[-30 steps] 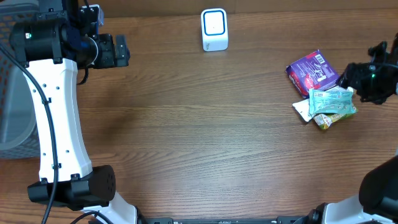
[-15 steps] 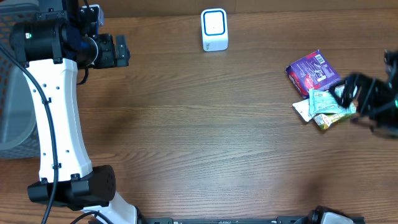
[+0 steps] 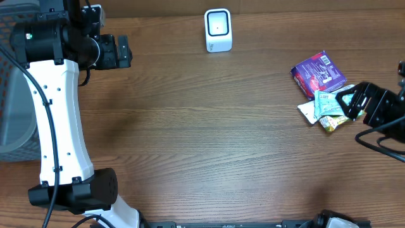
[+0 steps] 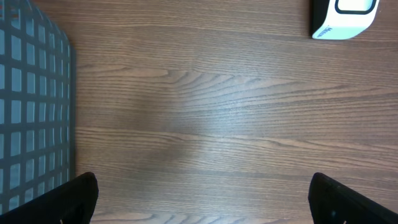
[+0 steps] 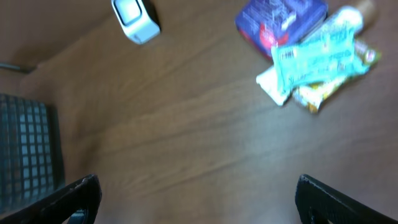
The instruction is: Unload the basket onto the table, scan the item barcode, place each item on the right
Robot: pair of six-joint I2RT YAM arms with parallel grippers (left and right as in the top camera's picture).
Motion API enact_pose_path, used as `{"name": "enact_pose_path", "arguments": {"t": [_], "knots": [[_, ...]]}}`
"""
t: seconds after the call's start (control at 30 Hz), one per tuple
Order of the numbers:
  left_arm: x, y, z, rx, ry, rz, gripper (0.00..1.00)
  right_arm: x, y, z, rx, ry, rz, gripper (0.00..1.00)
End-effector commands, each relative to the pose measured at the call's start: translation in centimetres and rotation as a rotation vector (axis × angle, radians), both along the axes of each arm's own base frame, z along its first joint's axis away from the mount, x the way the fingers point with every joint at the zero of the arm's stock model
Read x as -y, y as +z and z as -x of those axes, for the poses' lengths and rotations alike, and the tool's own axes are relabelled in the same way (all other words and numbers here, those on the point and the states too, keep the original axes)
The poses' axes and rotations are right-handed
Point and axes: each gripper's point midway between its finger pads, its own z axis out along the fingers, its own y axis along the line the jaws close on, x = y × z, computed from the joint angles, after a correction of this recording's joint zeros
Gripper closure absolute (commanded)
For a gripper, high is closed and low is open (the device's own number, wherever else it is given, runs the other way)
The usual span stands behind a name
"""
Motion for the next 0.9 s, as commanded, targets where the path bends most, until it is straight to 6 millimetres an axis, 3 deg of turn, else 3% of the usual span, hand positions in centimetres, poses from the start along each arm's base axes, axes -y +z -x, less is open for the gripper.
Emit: {"name": "enact_pose_path", "arguments": {"t": [0.0,0.17,0.33,0.53,0.87], "knots": [[0.2,-0.2,-0.2,-0.003,0.000,0.003,0.00,0.8,0.9,-1.7,0.076,-0.009,0.036,0.00],[0.2,-0.2,-0.2,-0.003,0.000,0.003,0.00,0.1,1.5,-3.9,0.239,0.107,0.163,0.00],[0.2,-0.2,-0.2,-0.003,0.000,0.003,0.00,-0.8,-0.8,-4.8,0.337,0.128,0.289,0.00],[0.2,-0.2,-0.2,-0.003,0.000,0.003,0.00,-2.3,-3.7,-6.3,0.630,0.136,0.342,0.00],[0.2,-0.2,-0.2,-0.003,0.000,0.003,0.01,-3.2,-10.6,-3.3,0.975,0.106,0.366,0.00]]}}
